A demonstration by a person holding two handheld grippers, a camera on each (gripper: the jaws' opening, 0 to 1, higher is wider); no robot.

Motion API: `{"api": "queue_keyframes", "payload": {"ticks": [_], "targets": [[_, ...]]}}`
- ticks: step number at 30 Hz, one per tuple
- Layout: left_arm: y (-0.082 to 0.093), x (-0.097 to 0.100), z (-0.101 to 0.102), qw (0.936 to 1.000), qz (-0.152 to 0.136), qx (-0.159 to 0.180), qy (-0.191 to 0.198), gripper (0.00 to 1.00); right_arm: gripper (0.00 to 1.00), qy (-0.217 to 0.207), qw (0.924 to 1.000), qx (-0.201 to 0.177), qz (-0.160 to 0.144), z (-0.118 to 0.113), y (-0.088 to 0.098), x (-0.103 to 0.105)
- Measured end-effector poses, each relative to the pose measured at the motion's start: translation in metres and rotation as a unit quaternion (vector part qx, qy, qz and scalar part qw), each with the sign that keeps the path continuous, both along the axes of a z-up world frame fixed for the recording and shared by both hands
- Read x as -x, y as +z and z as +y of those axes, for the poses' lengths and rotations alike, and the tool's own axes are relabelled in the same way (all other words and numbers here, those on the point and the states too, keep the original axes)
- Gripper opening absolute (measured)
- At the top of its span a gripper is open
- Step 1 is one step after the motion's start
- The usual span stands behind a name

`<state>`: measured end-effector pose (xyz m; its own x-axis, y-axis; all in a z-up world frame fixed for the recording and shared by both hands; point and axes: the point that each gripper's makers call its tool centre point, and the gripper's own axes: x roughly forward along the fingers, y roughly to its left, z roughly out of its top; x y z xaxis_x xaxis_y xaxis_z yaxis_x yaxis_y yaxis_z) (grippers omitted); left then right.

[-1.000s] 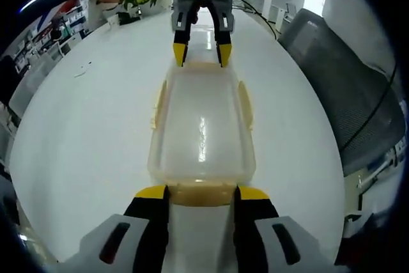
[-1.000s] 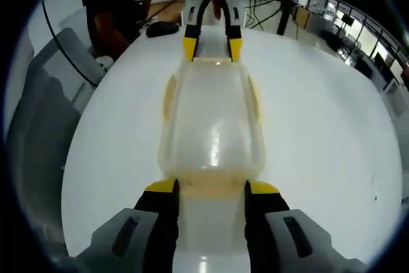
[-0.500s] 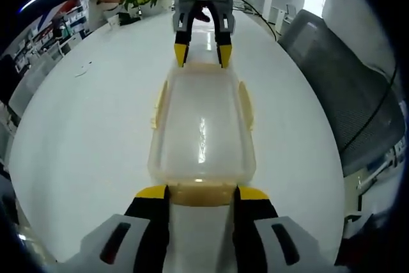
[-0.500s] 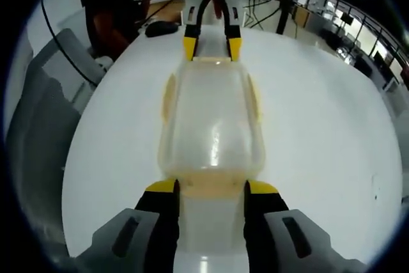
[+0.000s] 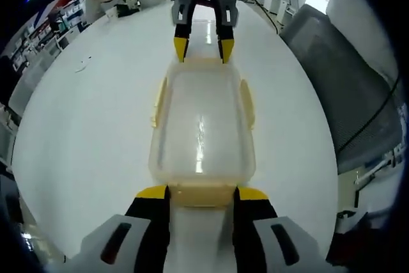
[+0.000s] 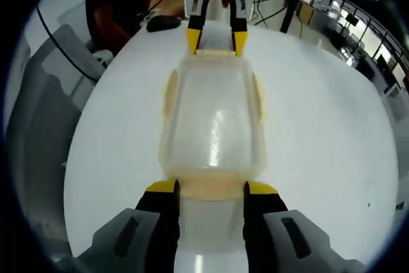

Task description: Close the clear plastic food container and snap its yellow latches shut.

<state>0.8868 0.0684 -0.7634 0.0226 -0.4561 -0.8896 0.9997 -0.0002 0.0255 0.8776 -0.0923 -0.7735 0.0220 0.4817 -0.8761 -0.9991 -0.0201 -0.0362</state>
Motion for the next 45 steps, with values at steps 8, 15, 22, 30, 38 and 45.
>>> {"api": "queue_keyframes", "payload": {"ticks": [8,15,22,30,38,45], "targets": [[0.024,0.007,-0.002,0.9999,-0.007,-0.009,0.001,0.32,0.35,0.011,0.9999,0.008,-0.007,-0.001,0.026,0.004],[0.051,0.013,-0.006,0.9998,-0.014,-0.013,0.002,0.32,0.35,0.016,0.9998,0.003,-0.008,-0.007,0.056,0.008],[0.074,0.015,-0.021,0.9997,-0.018,-0.013,0.002,0.32,0.35,0.016,0.9998,-0.001,-0.012,-0.021,0.074,0.01],[0.084,0.015,-0.045,0.9994,-0.032,-0.011,-0.002,0.32,0.35,0.011,0.9998,0.001,-0.019,-0.044,0.083,0.011],[0.086,0.022,-0.078,0.9995,-0.032,-0.001,-0.006,0.32,0.35,0.009,0.9998,0.007,-0.019,-0.077,0.083,0.017],[0.083,0.024,-0.103,0.9994,-0.031,0.003,-0.014,0.32,0.35,0.002,0.9998,0.009,-0.016,-0.104,0.081,0.022]]}}
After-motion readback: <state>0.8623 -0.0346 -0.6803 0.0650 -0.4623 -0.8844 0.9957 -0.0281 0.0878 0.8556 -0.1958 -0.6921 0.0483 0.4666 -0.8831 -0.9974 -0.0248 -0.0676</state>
